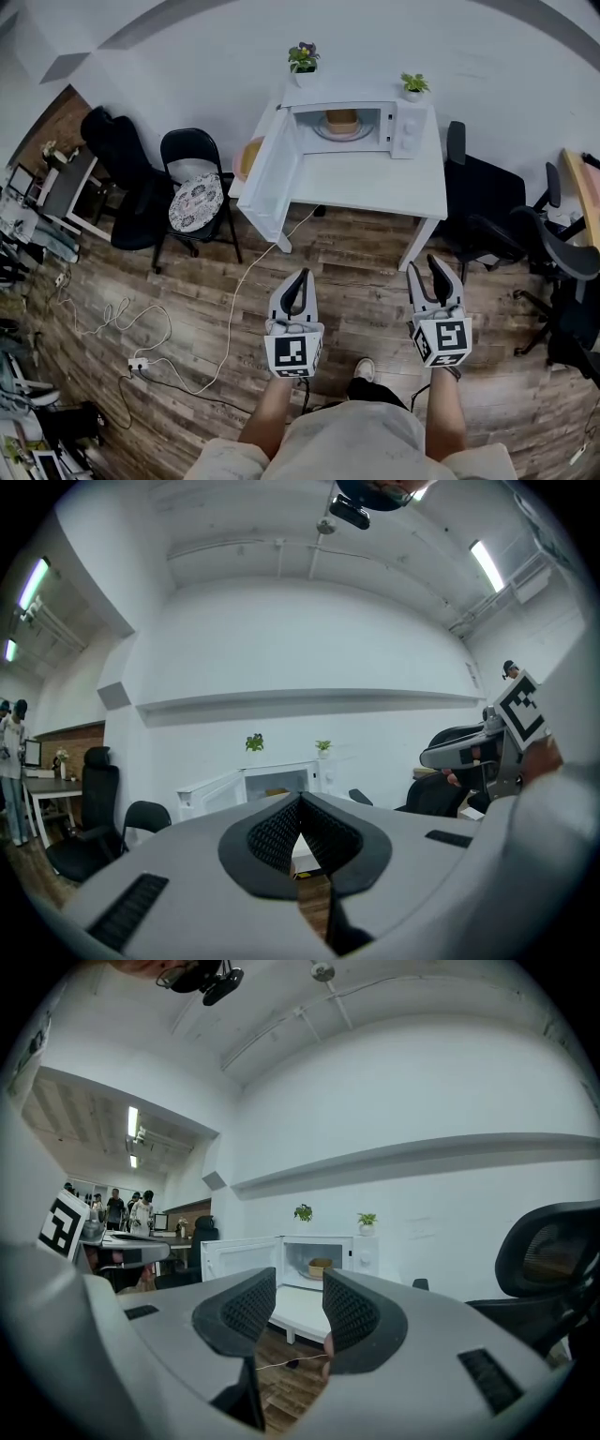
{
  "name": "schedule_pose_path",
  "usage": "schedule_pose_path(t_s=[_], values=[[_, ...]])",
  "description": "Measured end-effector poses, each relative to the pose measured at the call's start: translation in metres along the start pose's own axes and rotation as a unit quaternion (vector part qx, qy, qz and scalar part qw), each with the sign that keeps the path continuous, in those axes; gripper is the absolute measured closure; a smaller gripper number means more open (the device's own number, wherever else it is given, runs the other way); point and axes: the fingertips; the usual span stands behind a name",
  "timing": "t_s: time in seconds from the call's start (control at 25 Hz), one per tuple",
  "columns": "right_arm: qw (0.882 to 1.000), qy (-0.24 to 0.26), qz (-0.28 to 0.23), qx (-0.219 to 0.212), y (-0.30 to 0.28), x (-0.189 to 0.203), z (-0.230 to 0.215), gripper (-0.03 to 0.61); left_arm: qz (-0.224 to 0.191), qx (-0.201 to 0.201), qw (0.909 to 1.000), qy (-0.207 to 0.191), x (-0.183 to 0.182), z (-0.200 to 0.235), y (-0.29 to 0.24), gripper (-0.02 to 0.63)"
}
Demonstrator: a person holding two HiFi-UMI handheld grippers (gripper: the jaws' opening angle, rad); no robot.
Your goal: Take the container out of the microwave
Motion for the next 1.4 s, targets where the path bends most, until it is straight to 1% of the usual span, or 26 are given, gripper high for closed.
schedule_pose_path(t_s=[0.2,0.4,0.72,0.92,1.04,1.16,1.4], values=[[1.000,-0.008,-0.002,-0.003,-0.017,0.006,-0.030,0.408,0.008,-0.007,0.9999,0.004,0.002,-0.011,-0.030,0.607],[1.000,-0.012,-0.008,-0.005,-0.031,0.005,-0.053,0.408,0.000,-0.011,0.9999,0.006,-0.007,-0.019,-0.055,0.607],[0.999,-0.029,-0.017,-0.009,-0.046,-0.001,-0.072,0.408,-0.008,-0.013,0.9999,0.000,-0.018,-0.027,-0.075,0.607],[0.999,-0.032,-0.013,-0.015,-0.061,0.003,-0.075,0.410,-0.009,-0.022,0.9997,-0.001,-0.015,-0.019,-0.084,0.607],[0.999,-0.038,-0.015,-0.026,-0.079,0.000,-0.071,0.410,-0.010,-0.026,0.9996,0.007,-0.011,-0.009,-0.094,0.607],[0.999,-0.027,-0.017,-0.035,-0.098,-0.007,-0.065,0.410,-0.008,-0.032,0.9993,0.014,-0.008,0.004,-0.104,0.607],[0.999,-0.019,-0.017,-0.034,-0.142,-0.016,-0.070,0.410,-0.008,-0.036,0.9992,0.016,-0.013,0.031,-0.140,0.607]])
Point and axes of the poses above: the fingertips, and each gripper's own axes: y backward along the fingers, z to its left, x out of its underside, and after that the axes turned 8 degrees about y, right-handed
